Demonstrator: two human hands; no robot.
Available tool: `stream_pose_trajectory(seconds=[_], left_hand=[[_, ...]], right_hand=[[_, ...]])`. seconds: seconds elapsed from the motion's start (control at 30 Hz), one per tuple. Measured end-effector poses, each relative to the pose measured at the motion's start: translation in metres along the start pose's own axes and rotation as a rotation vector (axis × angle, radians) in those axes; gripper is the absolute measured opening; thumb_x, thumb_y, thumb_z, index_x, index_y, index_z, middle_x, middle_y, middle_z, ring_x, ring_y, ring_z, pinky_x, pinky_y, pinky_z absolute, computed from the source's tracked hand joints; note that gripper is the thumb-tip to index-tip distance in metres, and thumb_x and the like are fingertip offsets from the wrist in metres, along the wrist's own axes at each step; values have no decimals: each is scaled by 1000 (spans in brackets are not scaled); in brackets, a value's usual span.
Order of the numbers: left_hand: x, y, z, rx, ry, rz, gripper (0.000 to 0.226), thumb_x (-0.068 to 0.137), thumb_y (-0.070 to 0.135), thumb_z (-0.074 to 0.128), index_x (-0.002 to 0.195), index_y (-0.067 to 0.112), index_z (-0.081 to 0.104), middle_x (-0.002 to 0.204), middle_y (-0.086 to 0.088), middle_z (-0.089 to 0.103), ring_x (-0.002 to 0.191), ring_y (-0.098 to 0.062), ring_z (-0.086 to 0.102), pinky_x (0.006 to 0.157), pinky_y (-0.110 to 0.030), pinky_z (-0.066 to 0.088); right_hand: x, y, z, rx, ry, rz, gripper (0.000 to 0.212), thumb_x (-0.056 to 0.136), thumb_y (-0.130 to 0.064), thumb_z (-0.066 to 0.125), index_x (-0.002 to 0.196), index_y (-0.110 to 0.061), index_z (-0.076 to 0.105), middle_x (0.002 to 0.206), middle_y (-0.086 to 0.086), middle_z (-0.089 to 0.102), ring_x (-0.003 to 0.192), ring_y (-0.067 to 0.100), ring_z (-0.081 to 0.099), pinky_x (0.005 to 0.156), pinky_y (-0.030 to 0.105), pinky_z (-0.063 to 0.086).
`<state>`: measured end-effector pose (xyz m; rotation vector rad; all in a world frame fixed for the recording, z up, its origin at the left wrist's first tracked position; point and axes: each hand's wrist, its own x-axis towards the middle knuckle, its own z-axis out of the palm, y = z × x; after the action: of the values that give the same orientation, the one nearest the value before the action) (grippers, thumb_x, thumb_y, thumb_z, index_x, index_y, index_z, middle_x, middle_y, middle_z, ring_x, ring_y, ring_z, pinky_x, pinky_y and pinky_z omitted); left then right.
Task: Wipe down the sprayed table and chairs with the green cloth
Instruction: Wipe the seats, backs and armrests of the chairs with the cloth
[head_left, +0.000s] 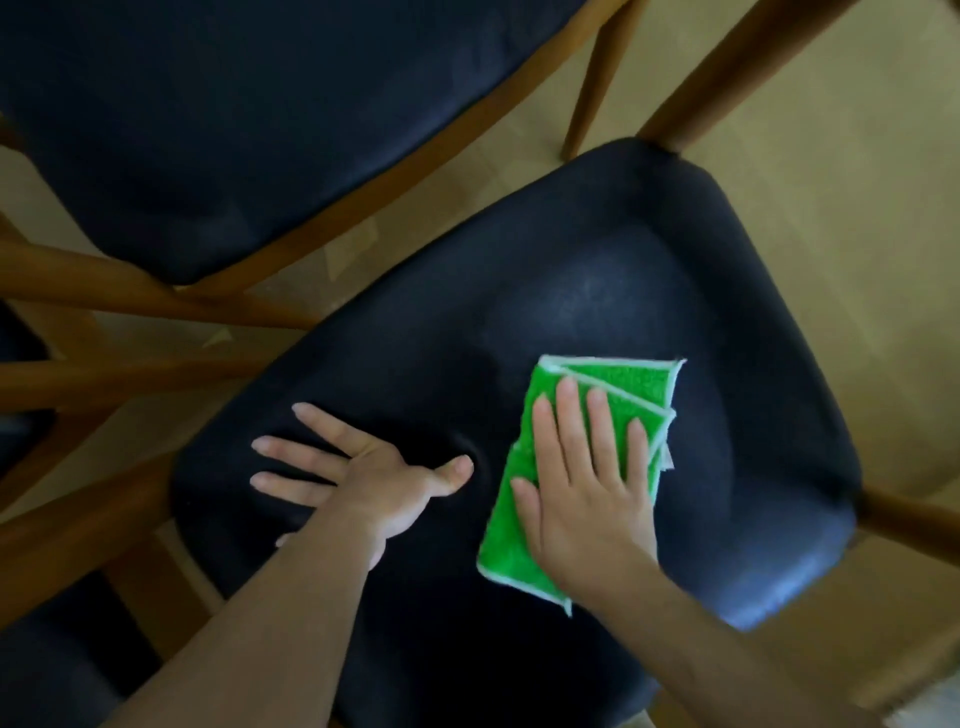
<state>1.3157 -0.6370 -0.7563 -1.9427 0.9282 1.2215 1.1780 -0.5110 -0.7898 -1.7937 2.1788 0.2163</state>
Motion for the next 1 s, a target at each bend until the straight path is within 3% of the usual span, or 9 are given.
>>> stream_pose_trajectory(seconds=[0.07, 0.17, 0.37, 0.5, 0.57, 0.67, 0.8, 0.9, 1.0], left_hand=[[2, 0, -1, -1, 8, 7, 160, 45, 75, 79, 87, 27, -67, 120, -12, -65, 128, -42, -45, 105, -70, -6], [3, 2, 0, 1, 29, -5, 161, 44, 74, 79, 102, 26, -63, 120, -12, -64, 129, -43, -44, 105, -71, -6], [2, 0, 4, 17, 52, 10, 160, 50, 74, 77, 121, 22, -55, 134, -15, -57, 132, -44, -39, 108, -68, 1], [5, 1, 5, 4, 61, 27, 161, 49, 73, 79, 124, 22, -54, 136, -14, -56, 132, -44, -40, 110, -64, 5], [5, 0, 5, 6, 57, 27, 162, 49, 69, 82, 119, 23, -57, 134, -13, -58, 132, -43, -40, 110, -65, 3], [5, -3, 4, 21, 37, 17, 158, 56, 59, 84, 86, 27, -67, 127, -14, -63, 130, -43, -43, 109, -70, -2], [4, -4, 1, -13, 21, 43, 156, 47, 65, 84, 68, 32, -67, 119, -10, -66, 128, -41, -45, 108, -71, -1], [3, -6, 0, -23, 11, 66, 155, 43, 73, 81, 68, 33, -67, 113, -9, -68, 126, -40, -47, 107, -72, -1], [1, -5, -1, -8, 4, 47, 156, 43, 75, 80, 70, 30, -68, 107, -10, -70, 125, -42, -48, 107, -72, -3]], right_hand=[[10, 12, -1, -32, -6, -133, 65, 94, -43, 31, 150, -10, 23, 157, 13, 26, 142, 34, 22, 110, 56, 18], [59, 21, -18, -34, 5, -199, 62, 98, -43, 26, 152, -15, 22, 159, 8, 23, 146, 30, 19, 112, 54, 15], [173, 21, -51, 92, 78, 76, 57, 100, -44, 19, 151, -19, 27, 161, 1, 19, 149, 22, 10, 116, 51, 5], [165, -4, -40, 142, 148, 234, 60, 100, -44, 18, 153, -16, 21, 162, 4, 15, 149, 25, 7, 116, 51, 0], [124, -25, -31, 124, 108, 154, 64, 99, -46, 15, 154, -15, 10, 163, 6, 7, 149, 27, 2, 115, 51, -4], [65, -37, -20, 62, 14, -101, 65, 98, -47, 14, 155, -17, 6, 163, 4, 3, 149, 27, 1, 114, 50, -4], [108, 16, -34, 24, -13, -310, 61, 97, -52, 17, 154, -28, 13, 161, -3, 9, 148, 21, 8, 114, 47, -3], [174, 42, -51, 38, 71, -11, 60, 97, -50, 21, 151, -23, 26, 159, 2, 23, 147, 24, 15, 116, 52, 7], [199, 20, -58, 92, 76, 278, 58, 97, -44, 24, 148, -17, 33, 158, 4, 26, 147, 25, 12, 115, 56, 7]])
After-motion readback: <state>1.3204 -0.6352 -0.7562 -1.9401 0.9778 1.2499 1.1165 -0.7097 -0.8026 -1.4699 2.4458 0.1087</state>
